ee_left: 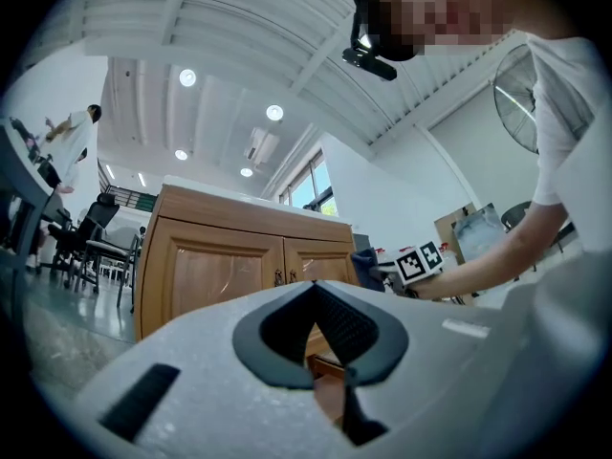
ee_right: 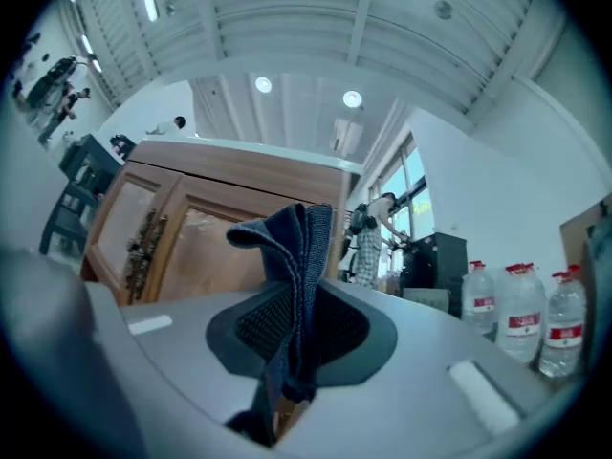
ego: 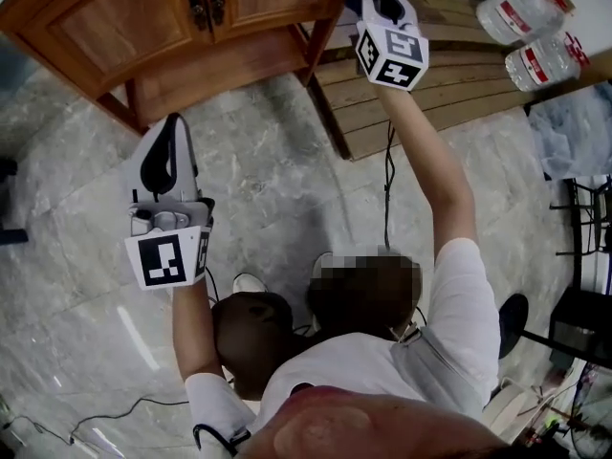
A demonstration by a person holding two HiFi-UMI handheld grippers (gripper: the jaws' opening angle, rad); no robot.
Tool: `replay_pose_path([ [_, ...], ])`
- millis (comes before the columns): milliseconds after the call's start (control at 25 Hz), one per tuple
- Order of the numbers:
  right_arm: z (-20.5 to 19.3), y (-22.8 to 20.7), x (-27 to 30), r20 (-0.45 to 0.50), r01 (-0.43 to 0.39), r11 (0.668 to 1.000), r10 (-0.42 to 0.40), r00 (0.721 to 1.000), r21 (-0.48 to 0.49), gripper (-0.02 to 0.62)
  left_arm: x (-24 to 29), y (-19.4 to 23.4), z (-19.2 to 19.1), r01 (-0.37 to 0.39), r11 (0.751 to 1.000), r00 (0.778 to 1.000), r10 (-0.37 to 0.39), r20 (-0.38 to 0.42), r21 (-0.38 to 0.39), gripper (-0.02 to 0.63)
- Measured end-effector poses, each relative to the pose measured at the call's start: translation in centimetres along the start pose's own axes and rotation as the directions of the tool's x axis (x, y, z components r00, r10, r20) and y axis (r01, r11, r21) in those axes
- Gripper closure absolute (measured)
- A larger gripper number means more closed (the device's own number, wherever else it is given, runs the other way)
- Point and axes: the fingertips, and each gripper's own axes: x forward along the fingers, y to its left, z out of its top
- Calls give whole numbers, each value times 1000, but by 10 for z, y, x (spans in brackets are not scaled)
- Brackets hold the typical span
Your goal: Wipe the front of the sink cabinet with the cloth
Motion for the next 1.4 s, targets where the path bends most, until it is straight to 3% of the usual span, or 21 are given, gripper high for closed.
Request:
replay_pose_path([
  [160,16,89,-20,74,-201,979,203,976,-41,526,4,-8,13,22,1000,999,-22,45,-5,606],
  [360,26,223,-37,132,-473,881,468,874,10,526,1,-1,16,-7,1000,999,8,51,-15,606],
  [680,17,406,-30,187,-666,718,639,746,203,526,-17,20,25,-44,999,996,43,82,2,606],
  [800,22,464,-28,200,-749,630,722,662,206,526,-26,34,22,-72,997,995,72,64,2,606],
  [880,25,493,-24,196,-781,585,758,622,216,526,-31,43,19,-98,995,994,98,53,-10,606],
  [1000,21,519,-13,152,-782,572,774,615,249,526,-34,54,15,-127,992,991,128,48,-21,606],
  [1200,7,533,16,86,-716,607,739,668,346,527,-28,57,14,-138,990,989,139,60,-28,606],
  [1400,-2,527,18,74,-691,631,718,693,352,529,-22,47,12,-114,993,992,114,51,-15,606],
])
